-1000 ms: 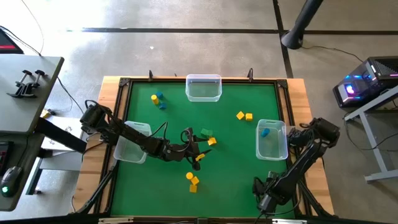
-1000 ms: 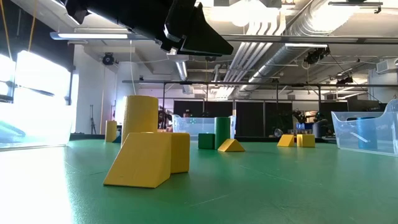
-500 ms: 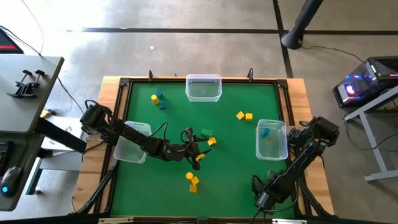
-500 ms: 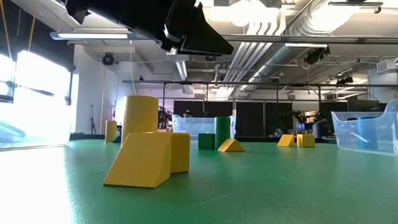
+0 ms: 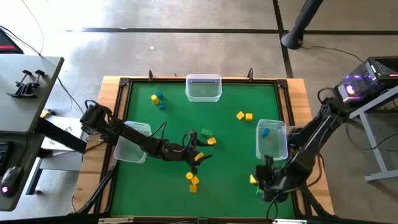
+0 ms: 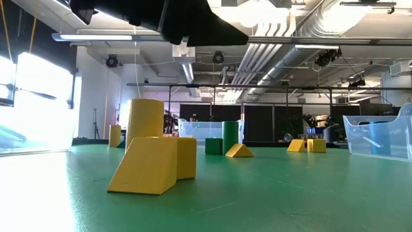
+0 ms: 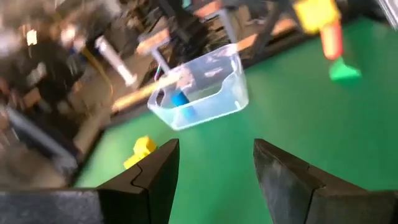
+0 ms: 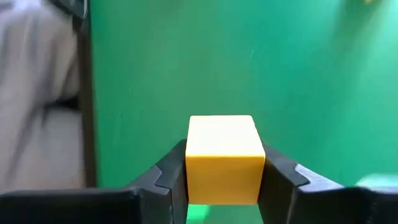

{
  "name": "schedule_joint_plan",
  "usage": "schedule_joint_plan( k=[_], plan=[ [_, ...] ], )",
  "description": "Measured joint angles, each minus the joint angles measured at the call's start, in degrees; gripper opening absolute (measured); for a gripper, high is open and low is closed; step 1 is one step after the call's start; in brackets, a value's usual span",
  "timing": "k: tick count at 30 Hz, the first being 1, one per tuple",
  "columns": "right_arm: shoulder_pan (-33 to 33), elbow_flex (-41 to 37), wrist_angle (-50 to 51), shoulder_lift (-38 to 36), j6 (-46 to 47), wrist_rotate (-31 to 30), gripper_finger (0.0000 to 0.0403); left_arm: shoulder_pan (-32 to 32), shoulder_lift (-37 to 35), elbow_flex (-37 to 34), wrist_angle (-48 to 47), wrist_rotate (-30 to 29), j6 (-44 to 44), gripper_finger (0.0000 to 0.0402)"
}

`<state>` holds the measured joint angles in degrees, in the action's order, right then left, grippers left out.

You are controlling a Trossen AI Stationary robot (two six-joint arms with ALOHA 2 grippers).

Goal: Sort blocks by size
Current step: Put the yellow square block into the left transparent bin

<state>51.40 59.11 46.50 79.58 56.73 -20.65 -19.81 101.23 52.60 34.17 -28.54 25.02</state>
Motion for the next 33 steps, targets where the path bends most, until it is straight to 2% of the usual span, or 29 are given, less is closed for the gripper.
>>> schedule_joint_plan(
  k=[4, 7, 10, 15, 18, 21, 26, 33],
  plan=[
    [-3.50, -0.18, -1.28, -1.84, -8.57, -8.28, 0.0128, 0.02, 0.00, 0.00, 2.79, 3.03, 16.13, 0.0190],
    [-7.26, -5.52, -12.06, -3.34, -17.04, -9.31, 0.0128, 0.09, 0.00, -0.01, 5.49, 8.75, 29.23, 0.0191],
    [-11.80, -15.60, -32.40, -5.45, -24.55, -7.94, 0.0128, 0.09, 0.00, 0.00, 7.01, 13.17, 36.98, 0.0197],
    [-18.83, -31.22, -73.10, -6.37, -34.60, -6.05, 0.0128, 0.09, 0.00, 0.00, 7.16, 13.89, 41.77, 0.0224],
    [-22.76, -36.51, -87.79, -5.51, -35.33, -3.22, 0.0128, 0.11, 0.00, 0.00, 9.04, 13.87, 42.87, 0.0239],
    [-26.23, -37.41, -92.72, -4.33, -35.33, 0.62, 0.0128, 0.11, 0.00, 0.00, 11.45, 13.78, 42.91, 0.0245],
    [-29.85, -33.09, -93.11, -1.33, -38.67, 8.42, 0.0128, 0.39, 1.04, 0.07, 13.13, 13.39, 43.87, 0.0245],
    [-32.23, -26.49, -92.71, 3.55, -41.67, 15.21, 0.0128, -0.25, 5.33, 3.93, 13.07, 3.73, 45.31, 0.0245]
  ],
)
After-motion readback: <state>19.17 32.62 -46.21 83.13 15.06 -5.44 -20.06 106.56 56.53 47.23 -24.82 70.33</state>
